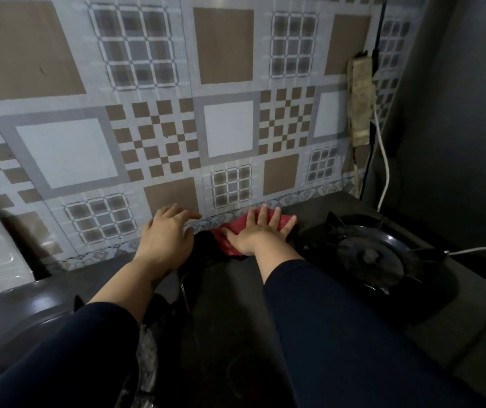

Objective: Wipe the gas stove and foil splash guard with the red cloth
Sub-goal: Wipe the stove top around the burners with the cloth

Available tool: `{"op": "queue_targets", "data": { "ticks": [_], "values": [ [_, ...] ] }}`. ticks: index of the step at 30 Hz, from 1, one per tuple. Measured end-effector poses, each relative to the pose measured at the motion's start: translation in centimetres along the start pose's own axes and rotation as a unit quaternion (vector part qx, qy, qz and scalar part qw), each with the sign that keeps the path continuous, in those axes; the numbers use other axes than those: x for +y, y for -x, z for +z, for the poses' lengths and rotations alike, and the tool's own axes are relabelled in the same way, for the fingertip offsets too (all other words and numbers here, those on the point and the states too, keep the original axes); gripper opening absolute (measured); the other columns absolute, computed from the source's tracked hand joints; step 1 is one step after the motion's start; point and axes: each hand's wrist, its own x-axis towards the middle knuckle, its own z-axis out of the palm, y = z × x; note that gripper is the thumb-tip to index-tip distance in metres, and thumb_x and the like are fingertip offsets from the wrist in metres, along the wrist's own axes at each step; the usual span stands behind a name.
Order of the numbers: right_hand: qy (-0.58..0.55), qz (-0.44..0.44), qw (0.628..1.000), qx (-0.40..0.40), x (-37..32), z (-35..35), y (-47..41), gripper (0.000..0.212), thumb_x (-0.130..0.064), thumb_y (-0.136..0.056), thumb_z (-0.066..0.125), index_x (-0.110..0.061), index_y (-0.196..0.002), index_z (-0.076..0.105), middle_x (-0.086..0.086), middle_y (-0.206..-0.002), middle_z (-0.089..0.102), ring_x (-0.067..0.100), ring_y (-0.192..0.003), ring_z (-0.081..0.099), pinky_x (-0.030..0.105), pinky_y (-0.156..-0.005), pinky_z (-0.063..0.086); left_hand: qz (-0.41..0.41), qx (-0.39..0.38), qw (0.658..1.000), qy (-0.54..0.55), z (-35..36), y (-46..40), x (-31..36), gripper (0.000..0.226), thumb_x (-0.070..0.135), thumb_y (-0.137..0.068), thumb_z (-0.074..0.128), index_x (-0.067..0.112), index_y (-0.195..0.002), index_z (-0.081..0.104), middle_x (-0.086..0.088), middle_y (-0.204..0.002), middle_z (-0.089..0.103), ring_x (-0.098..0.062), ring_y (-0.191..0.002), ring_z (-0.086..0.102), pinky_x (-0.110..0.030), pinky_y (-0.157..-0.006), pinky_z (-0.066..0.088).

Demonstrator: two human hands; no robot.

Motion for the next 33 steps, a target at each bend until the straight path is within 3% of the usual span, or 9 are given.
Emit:
{"op": "queue_targets", "data": {
  "ticks": [7, 15, 19, 21, 27, 31, 33],
  "values": [
    [-0.013, 0.102, 0.995, -0.005, 5.2, -2.0, -4.5, 0.098, -0.083, -0.078, 0.010, -0.021, -0.151, -0.011, 0.014, -0.157, -0.022, 0.043, -0.143, -0.018, 0.058, -0.113, -0.015, 0.007, -0.015, 1.000, 0.002, 0.7, -0.9, -0.1, 0.038, 0.022, -0.093, 0.048, 0.033, -0.129, 0.051, 0.005, -0.145, 0.044, -0.020, -0.143, 0.024, -0.048, -0.114, 0.025],
    [-0.082, 0.211, 0.974, -0.011, 8.9, -4.3, -8.9, 0.095, -0.082, -0.079, 0.021, -0.027, -0.150, -0.011, 0.015, -0.158, -0.020, 0.046, -0.142, -0.016, 0.060, -0.114, -0.009, 0.051, -0.031, 0.998, 0.009, 2.3, -3.7, 1.8, 0.039, 0.024, -0.093, 0.048, 0.037, -0.131, 0.047, 0.008, -0.148, 0.038, -0.017, -0.144, 0.020, -0.046, -0.117, 0.023],
    [-0.134, 0.260, 0.956, 0.014, 11.9, -4.9, -10.8, 0.086, -0.071, -0.086, 0.033, -0.024, -0.152, 0.001, 0.014, -0.160, -0.010, 0.043, -0.145, -0.009, 0.058, -0.114, -0.005, 0.066, -0.026, 0.997, 0.014, 2.6, -4.7, 2.4, 0.040, 0.022, -0.093, 0.049, 0.035, -0.131, 0.047, 0.008, -0.148, 0.038, -0.017, -0.144, 0.021, -0.047, -0.117, 0.023],
    [-0.131, 0.279, 0.951, 0.011, 12.6, -5.2, -10.8, 0.088, -0.074, -0.085, 0.032, -0.027, -0.151, 0.001, 0.013, -0.160, -0.010, 0.043, -0.144, -0.009, 0.059, -0.114, -0.006, 0.068, -0.023, 0.997, 0.012, 2.6, -5.1, 2.6, 0.040, 0.022, -0.094, 0.049, 0.034, -0.131, 0.048, 0.007, -0.147, 0.039, -0.017, -0.144, 0.021, -0.046, -0.117, 0.023],
    [-0.080, 0.253, 0.964, -0.001, 11.3, -4.8, -10.0, 0.096, -0.080, -0.080, 0.031, -0.028, -0.150, -0.009, 0.017, -0.158, -0.017, 0.046, -0.143, -0.011, 0.059, -0.114, -0.006, 0.068, -0.045, 0.996, 0.025, 2.9, -5.5, 3.5, 0.038, 0.020, -0.093, 0.048, 0.032, -0.130, 0.050, 0.005, -0.145, 0.043, -0.019, -0.141, 0.027, -0.045, -0.115, 0.026],
    [-0.072, 0.210, 0.975, -0.025, 8.2, -3.6, -9.2, 0.090, -0.068, -0.088, 0.037, -0.022, -0.145, -0.016, 0.019, -0.157, -0.015, 0.043, -0.145, -0.007, 0.058, -0.114, -0.004, 0.053, -0.040, 0.997, 0.040, 2.4, -4.4, 4.7, 0.042, 0.018, -0.093, 0.048, 0.029, -0.134, 0.046, 0.001, -0.145, 0.042, -0.020, -0.141, 0.027, -0.044, -0.115, 0.026],
    [-0.131, 0.155, 0.979, -0.004, 6.6, -2.5, -8.1, 0.076, -0.055, -0.094, 0.034, -0.019, -0.150, -0.003, 0.023, -0.158, -0.005, 0.040, -0.146, -0.001, 0.055, -0.118, -0.002, 0.045, -0.045, 0.998, 0.030, 2.0, -3.7, 4.7, 0.044, 0.018, -0.092, 0.047, 0.028, -0.135, 0.045, 0.001, -0.146, 0.042, -0.020, -0.141, 0.026, -0.044, -0.114, 0.025]
  ]
}}
